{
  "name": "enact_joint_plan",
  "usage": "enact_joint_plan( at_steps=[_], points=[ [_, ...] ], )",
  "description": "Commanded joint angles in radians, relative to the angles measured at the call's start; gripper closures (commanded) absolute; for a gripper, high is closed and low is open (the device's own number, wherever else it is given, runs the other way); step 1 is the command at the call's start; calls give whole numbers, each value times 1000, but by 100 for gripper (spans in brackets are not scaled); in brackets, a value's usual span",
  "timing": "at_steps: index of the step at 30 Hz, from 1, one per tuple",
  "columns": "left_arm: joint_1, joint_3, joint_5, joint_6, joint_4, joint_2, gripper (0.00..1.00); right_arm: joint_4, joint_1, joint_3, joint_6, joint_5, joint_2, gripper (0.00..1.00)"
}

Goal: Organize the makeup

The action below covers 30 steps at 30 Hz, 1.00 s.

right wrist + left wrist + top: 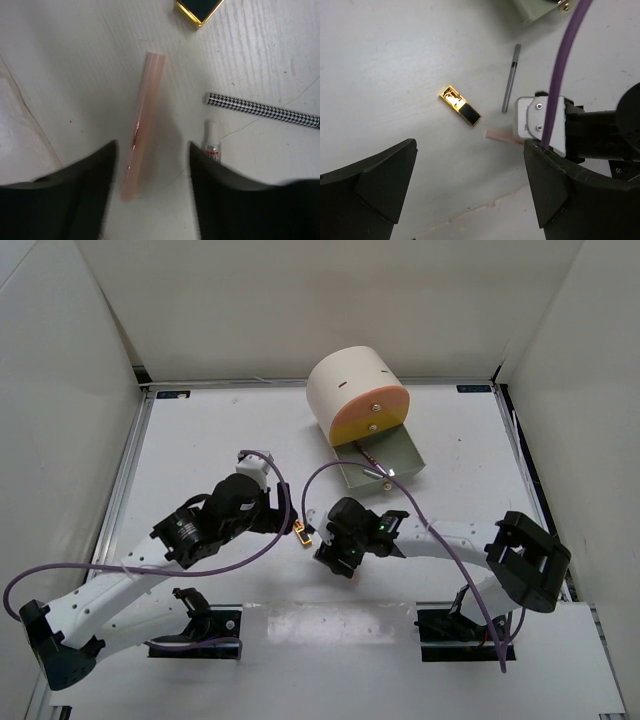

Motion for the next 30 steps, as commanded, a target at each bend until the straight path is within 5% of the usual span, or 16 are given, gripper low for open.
enact_joint_plan(
  at_steps=[1,2,5,12,18,21,27,30],
  points=[
    [1,-15,-31,-121,-71,-6,2,120,16,17,-29,36,3,48],
    [1,-15,-40,-130,-77,-3,2,133,23,-6,-20,44,6,56],
    [1,-23,-40,-118,-56,9,2,176,35,-45,3,30,9,43],
    [1,20,-56,-70,-22,101,2,222,96,-108,56,143,42,45],
    [4,41,-69,-69,-22,120,2,250,121,-137,81,260,21,75],
    [1,48,-79,-56,-22,108,2,280,121,-137,70,279,-62,98],
    [3,49,-94,-26,-10,105,2,288,75,-92,63,340,-289,100],
    [3,51,-54,23,27,125,2,319,-75,-65,83,383,-344,100]
  ],
)
